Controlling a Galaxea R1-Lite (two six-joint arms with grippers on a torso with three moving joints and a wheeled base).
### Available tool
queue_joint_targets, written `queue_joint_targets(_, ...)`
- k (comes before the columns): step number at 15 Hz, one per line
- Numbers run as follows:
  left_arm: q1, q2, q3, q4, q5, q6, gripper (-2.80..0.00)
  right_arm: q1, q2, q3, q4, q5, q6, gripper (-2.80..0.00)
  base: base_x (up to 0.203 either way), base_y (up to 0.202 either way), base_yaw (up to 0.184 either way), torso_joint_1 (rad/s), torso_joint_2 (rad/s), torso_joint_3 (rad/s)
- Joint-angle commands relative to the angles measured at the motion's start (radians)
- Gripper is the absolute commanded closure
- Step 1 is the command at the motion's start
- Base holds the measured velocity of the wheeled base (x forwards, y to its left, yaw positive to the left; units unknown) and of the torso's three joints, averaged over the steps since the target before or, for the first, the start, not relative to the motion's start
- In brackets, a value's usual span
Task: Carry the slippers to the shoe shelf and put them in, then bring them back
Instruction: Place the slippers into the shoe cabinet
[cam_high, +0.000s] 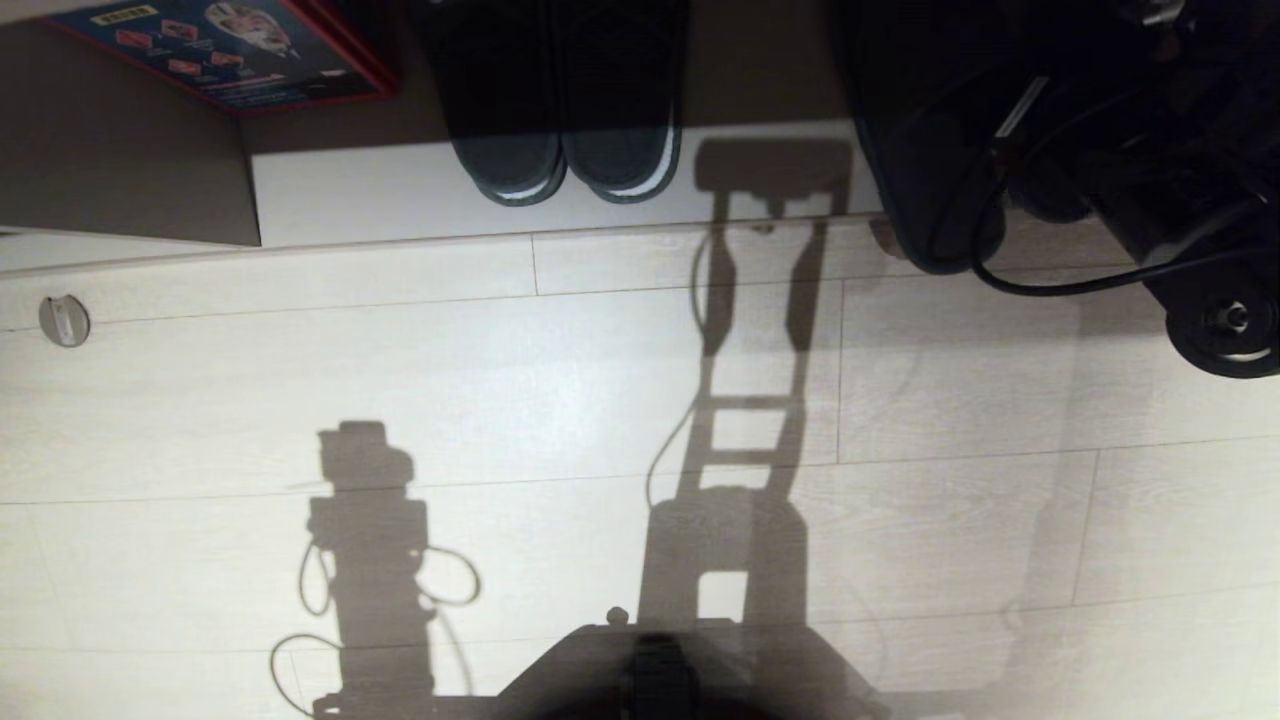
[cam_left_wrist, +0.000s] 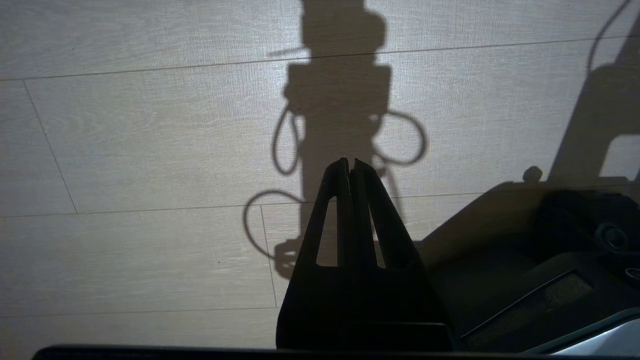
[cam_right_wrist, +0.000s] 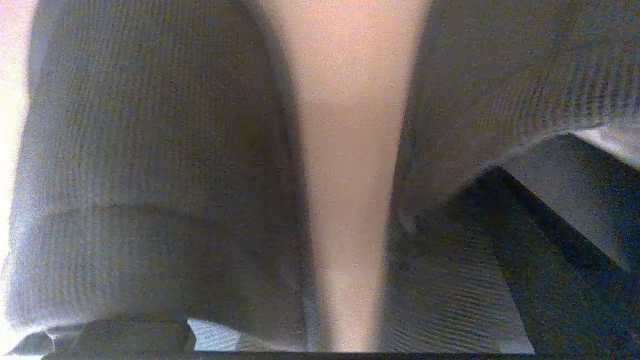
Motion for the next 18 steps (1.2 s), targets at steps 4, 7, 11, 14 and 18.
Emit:
queue_joint_targets(4, 0.000, -0.001, 0.000, 0.000, 0.000, 0.000, 0.00, 0.009, -0.036, 0.016, -0.011, 0.060, 0.020, -2.80, 0.000, 0.000, 0.000, 0.000, 0.00, 0.000)
queue_joint_targets(7, 0.000, -0.001, 0.000, 0.000, 0.000, 0.000, 0.00, 0.009, -0.068, 0.044, 0.008, 0.130, 0.043, -2.80, 0.000, 0.000, 0.000, 0.000, 0.00, 0.000)
queue_joint_targets(11, 0.000, -0.001, 0.000, 0.000, 0.000, 0.000, 0.00, 0.007, -0.082, 0.118, 0.021, 0.252, 0.050, -2.80, 0.000, 0.000, 0.000, 0.000, 0.00, 0.000)
queue_joint_targets(14, 0.000, -0.001, 0.000, 0.002, 0.000, 0.000, 0.00, -0.001, -0.069, 0.152, 0.017, 0.365, 0.051, -2.80, 0.000, 0.000, 0.000, 0.000, 0.00, 0.000)
queue_joint_targets(18, 0.002, -0.001, 0.000, 0.000, 0.000, 0.000, 0.00, -0.020, -0.089, 0.159, 0.020, 0.382, 0.039, -2.80, 0.000, 0.000, 0.000, 0.000, 0.00, 0.000)
